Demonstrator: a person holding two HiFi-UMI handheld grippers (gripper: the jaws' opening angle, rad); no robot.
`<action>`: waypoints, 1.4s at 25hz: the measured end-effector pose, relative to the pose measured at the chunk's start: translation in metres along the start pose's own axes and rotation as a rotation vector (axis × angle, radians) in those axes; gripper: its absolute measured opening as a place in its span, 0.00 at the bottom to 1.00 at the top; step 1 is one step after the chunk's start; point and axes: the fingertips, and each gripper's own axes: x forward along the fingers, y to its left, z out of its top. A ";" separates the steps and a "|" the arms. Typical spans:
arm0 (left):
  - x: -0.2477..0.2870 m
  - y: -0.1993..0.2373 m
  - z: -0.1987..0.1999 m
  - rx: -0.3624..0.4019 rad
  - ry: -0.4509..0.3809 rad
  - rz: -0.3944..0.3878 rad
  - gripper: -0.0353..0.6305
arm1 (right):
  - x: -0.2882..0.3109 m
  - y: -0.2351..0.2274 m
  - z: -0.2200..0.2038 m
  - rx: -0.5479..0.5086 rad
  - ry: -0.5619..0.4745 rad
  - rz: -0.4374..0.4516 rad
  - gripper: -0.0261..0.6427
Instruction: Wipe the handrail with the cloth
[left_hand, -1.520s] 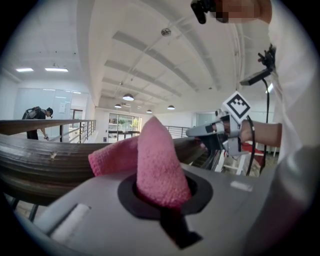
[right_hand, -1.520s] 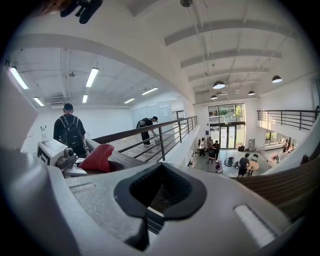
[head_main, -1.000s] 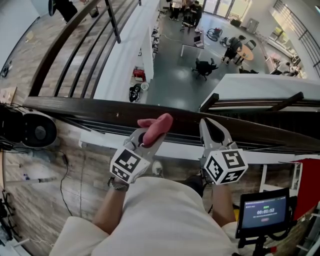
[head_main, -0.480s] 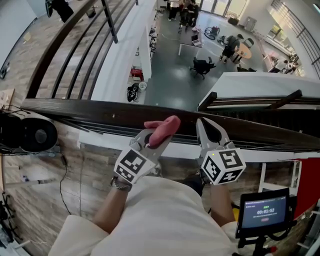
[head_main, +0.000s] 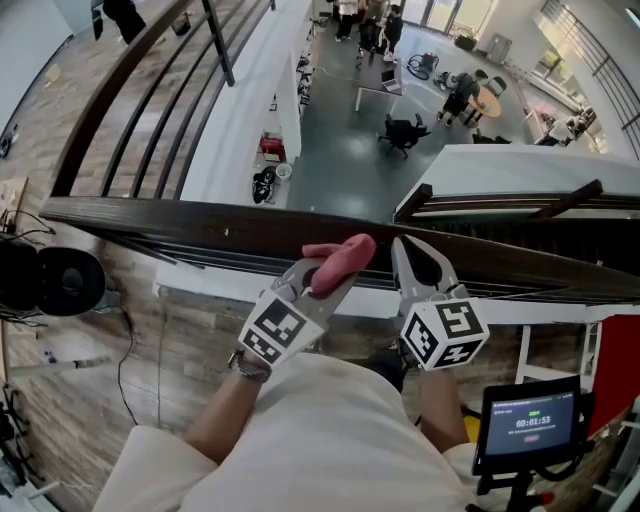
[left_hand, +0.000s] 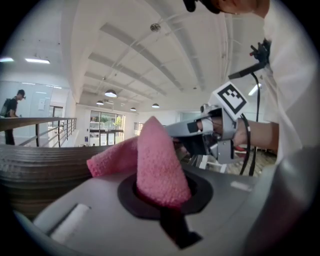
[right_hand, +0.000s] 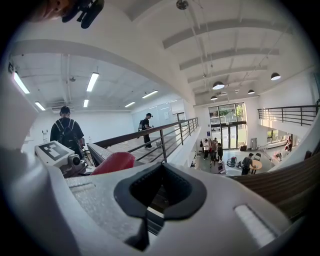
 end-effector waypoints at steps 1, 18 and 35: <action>0.001 -0.001 0.000 0.000 -0.001 -0.004 0.10 | 0.001 0.000 0.000 -0.003 0.000 -0.003 0.04; 0.006 -0.002 0.000 0.006 -0.015 -0.025 0.10 | 0.003 -0.002 -0.002 -0.008 -0.004 -0.006 0.04; -0.017 0.016 -0.005 -0.010 -0.026 0.031 0.10 | 0.001 -0.002 0.001 -0.012 -0.005 -0.008 0.04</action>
